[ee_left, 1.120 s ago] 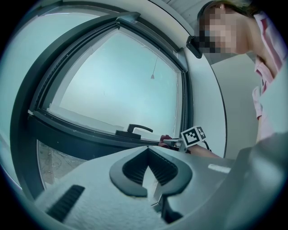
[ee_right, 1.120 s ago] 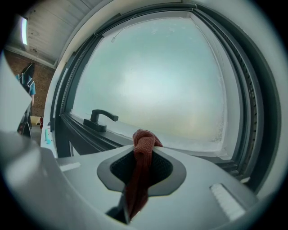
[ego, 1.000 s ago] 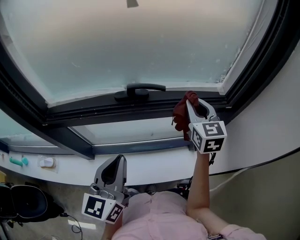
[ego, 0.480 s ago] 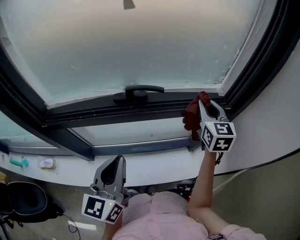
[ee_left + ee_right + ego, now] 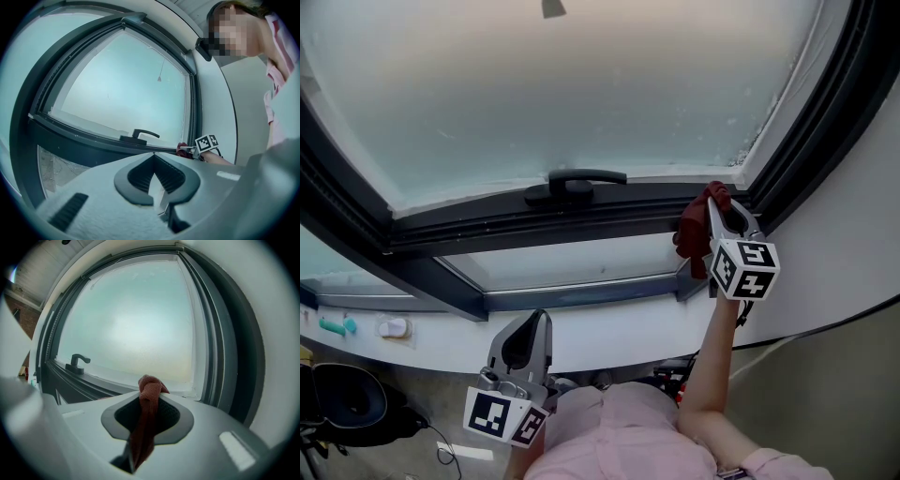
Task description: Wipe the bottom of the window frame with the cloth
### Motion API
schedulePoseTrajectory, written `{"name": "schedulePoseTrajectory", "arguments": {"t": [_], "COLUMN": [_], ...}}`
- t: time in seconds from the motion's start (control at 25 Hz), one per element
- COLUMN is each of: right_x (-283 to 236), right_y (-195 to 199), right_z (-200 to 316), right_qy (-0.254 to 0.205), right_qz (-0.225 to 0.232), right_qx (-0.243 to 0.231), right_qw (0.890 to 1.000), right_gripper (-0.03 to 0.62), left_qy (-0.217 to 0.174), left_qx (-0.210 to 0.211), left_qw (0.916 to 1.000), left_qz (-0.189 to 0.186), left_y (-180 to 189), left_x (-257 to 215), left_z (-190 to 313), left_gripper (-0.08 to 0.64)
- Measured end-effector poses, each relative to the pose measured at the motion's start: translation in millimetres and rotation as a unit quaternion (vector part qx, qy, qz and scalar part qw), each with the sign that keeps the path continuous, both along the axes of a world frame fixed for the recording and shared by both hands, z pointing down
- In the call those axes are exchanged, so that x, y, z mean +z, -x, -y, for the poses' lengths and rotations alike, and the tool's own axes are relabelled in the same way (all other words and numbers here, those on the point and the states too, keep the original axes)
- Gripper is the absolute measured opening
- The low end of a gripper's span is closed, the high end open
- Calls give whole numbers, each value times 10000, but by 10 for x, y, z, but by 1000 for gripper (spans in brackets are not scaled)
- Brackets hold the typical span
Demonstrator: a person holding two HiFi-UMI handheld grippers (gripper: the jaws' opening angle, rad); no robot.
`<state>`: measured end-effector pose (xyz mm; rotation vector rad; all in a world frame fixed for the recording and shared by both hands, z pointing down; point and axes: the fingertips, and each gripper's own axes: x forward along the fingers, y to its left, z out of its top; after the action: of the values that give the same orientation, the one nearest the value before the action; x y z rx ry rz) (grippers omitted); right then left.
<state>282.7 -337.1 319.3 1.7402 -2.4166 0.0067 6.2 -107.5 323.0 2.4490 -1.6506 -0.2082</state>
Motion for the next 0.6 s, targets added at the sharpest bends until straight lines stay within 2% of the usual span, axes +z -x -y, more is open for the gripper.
{"name": "schedulePoseTrajectory", "arguments": {"t": [0.6], "right_x": [4], "right_y": [-252], "right_z": [44], "right_qy": [5], "right_qz": [78], "right_qx": [350], "right_qw": [9994], "right_gripper": [63], "left_qy": [27], "left_qx": [14], "left_qw": [10000], "left_qz": [-18], "left_y": [55], "left_x": [12], "left_z": [-1], "left_gripper": [0]}}
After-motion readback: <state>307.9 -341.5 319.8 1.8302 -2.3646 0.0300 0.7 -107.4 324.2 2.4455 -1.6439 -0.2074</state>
